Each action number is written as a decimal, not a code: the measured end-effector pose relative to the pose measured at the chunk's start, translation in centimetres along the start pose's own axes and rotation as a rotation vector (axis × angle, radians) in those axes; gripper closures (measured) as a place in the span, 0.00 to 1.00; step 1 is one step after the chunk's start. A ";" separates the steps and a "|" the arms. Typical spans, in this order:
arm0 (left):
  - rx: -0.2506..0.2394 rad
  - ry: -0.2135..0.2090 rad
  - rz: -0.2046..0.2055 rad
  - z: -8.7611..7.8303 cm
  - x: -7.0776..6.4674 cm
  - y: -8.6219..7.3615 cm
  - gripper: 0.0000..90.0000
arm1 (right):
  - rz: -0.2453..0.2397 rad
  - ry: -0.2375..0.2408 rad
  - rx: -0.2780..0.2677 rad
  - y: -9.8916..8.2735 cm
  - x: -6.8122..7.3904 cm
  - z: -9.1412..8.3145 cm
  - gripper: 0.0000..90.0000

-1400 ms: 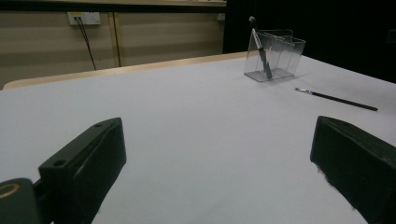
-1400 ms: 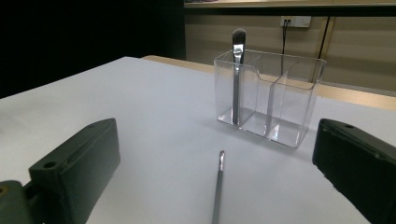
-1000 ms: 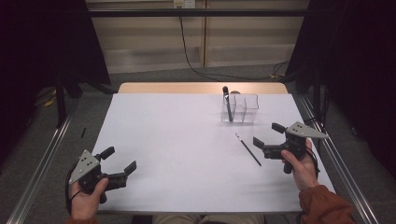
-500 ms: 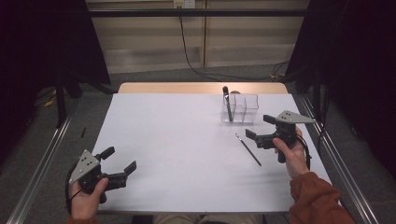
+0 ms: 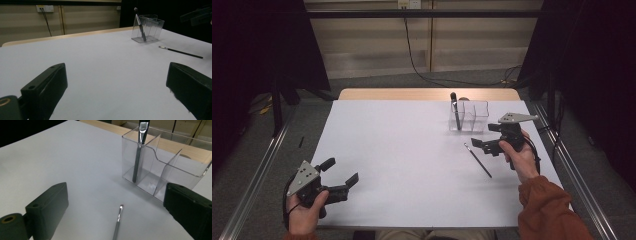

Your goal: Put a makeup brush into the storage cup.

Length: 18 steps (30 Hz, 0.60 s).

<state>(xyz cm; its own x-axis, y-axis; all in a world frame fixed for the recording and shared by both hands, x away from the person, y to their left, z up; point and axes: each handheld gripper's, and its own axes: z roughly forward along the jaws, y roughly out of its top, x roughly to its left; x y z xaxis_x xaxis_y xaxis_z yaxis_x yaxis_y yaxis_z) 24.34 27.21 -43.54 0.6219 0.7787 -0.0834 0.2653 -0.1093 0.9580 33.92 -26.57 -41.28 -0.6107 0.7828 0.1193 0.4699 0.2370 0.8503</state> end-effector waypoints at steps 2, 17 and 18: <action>0.005 -0.001 0.001 0.1 0.0 0.0 0.04 | -0.002 0.009 0.041 0.3 -0.2 0.4 0.08; 0.005 -0.013 0.003 0.4 0.1 0.1 0.04 | -0.039 0.055 0.268 1.5 -0.3 2.8 0.10; 0.005 -0.012 0.002 0.4 0.1 0.1 0.04 | -0.047 0.054 0.282 1.6 -0.3 2.9 0.10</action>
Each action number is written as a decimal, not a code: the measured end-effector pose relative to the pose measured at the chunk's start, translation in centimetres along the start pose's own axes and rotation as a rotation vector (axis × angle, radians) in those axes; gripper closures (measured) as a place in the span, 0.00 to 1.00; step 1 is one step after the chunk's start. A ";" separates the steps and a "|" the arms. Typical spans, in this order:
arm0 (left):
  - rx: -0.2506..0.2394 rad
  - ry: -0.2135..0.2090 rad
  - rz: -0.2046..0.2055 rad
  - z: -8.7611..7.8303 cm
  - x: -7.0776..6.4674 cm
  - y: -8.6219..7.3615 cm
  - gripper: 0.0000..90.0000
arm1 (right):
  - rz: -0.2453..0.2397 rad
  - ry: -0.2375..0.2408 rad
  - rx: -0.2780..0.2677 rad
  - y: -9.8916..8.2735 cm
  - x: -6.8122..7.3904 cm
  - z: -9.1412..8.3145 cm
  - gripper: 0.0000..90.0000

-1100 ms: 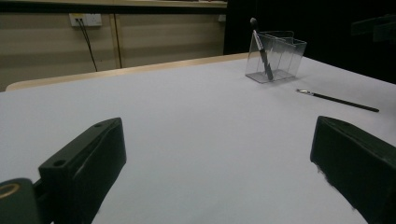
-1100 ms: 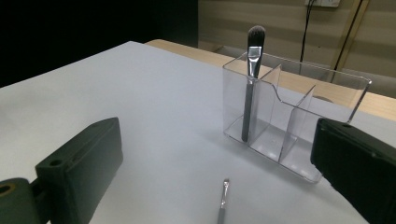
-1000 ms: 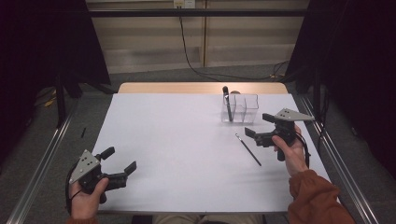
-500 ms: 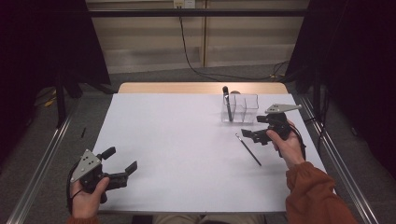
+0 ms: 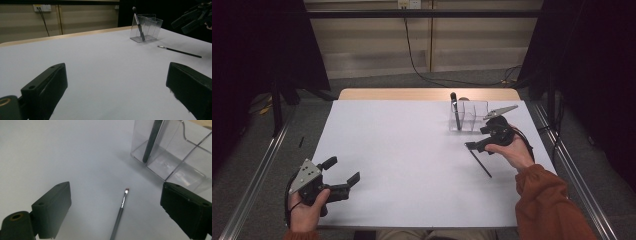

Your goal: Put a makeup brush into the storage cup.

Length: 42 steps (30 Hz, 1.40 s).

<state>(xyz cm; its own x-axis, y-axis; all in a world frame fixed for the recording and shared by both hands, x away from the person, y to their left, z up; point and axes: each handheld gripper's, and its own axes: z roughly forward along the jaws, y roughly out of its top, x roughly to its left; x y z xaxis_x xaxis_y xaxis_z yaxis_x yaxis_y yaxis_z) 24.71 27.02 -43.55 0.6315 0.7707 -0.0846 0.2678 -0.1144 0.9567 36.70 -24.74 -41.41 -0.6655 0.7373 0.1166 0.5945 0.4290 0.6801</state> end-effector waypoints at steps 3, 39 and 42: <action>0.002 0.001 0.003 0.0 0.0 0.0 0.04 | -0.004 -0.002 0.056 0.4 -0.1 0.4 0.14; 0.013 -0.010 0.014 0.1 0.0 -0.1 0.04 | -0.074 -0.035 0.476 1.4 -0.2 4.6 0.50; 0.014 -0.011 0.012 0.1 0.0 -0.1 0.04 | -0.069 -0.043 0.485 1.3 -0.3 4.7 0.52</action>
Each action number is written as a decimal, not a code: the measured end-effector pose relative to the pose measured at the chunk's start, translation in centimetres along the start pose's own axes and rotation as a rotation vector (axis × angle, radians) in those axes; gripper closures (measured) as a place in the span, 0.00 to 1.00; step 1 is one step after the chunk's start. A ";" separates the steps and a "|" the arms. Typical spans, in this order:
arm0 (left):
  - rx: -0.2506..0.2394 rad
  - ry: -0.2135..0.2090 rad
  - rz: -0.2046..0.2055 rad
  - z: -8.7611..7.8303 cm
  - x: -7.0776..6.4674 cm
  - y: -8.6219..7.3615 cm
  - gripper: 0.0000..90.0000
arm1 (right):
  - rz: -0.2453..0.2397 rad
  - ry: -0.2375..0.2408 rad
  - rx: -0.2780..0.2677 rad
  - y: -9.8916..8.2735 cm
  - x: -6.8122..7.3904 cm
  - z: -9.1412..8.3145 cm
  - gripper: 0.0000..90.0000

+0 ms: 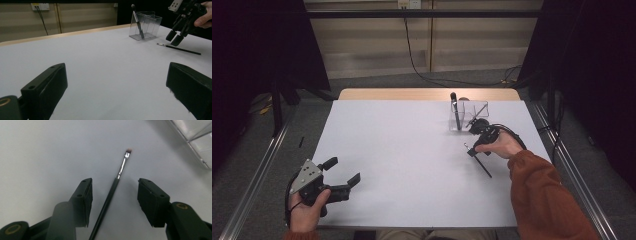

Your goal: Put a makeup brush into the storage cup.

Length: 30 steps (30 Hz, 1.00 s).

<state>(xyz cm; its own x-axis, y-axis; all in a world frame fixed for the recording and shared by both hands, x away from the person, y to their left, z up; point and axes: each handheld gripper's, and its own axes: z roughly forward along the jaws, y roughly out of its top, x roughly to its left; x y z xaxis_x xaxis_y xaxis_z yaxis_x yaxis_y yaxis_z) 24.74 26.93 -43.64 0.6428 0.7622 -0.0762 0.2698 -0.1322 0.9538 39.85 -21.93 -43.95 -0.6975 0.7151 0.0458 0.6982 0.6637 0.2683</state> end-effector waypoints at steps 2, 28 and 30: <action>0.000 0.000 0.001 0.0 0.0 0.0 0.04 | 0.003 0.004 0.010 0.0 0.0 0.1 0.55; 0.011 -0.008 0.005 0.2 -0.1 -0.1 0.04 | 0.034 -0.008 0.117 0.7 0.2 1.4 0.85; 0.015 -0.010 0.005 0.2 -0.1 -0.1 0.04 | 0.045 -0.012 0.128 0.8 0.2 1.4 0.88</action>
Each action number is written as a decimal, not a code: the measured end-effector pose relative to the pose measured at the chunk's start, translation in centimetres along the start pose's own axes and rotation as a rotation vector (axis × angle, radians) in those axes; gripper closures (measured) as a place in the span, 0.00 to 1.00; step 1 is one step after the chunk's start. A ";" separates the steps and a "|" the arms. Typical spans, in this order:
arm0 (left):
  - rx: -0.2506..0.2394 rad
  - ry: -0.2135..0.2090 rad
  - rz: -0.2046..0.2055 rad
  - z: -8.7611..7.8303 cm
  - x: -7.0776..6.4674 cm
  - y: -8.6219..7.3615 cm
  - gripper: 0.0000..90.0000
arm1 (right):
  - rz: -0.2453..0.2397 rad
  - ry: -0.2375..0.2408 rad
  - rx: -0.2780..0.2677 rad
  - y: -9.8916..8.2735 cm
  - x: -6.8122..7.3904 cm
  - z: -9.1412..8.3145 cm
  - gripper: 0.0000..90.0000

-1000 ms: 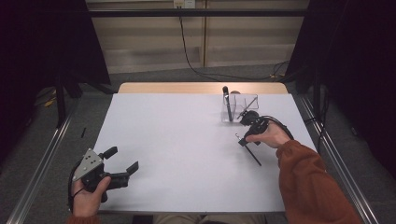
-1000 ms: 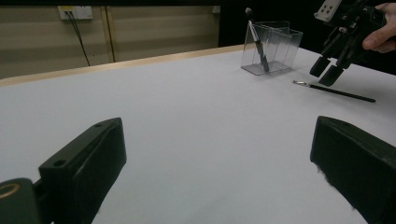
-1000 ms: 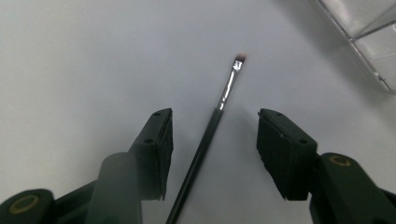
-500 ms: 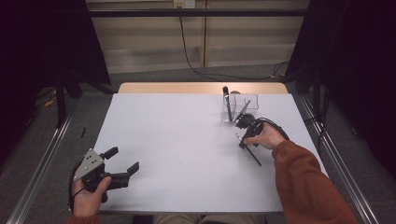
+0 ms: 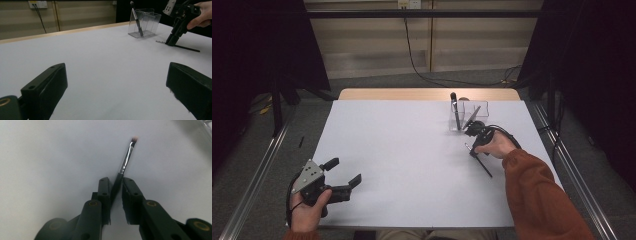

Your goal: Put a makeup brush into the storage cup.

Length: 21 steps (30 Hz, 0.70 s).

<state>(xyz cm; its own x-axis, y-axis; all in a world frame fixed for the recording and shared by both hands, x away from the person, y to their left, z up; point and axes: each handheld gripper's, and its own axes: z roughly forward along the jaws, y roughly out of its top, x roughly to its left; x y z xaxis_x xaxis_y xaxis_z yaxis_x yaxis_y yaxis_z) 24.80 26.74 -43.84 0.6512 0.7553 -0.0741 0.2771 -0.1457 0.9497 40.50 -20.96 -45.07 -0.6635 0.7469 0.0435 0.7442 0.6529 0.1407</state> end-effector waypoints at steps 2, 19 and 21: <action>-0.002 0.001 -0.002 0.0 0.0 0.0 0.04 | -0.006 -0.002 0.010 0.1 0.0 0.0 0.89; 0.001 0.004 -0.002 -0.1 0.1 0.0 0.04 | -0.008 0.011 0.005 0.1 -0.1 0.0 0.95; 0.001 0.004 -0.003 0.0 0.1 0.0 0.04 | -0.002 0.016 0.006 0.0 -0.1 0.0 0.96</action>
<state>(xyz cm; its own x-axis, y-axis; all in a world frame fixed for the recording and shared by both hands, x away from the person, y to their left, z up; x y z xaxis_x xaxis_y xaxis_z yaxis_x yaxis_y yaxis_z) 24.82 26.86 -43.87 0.6473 0.7585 -0.0757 0.2800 -0.1443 0.9491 40.60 -21.03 -45.04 -0.6662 0.7435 0.0587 0.7432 0.6553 0.1349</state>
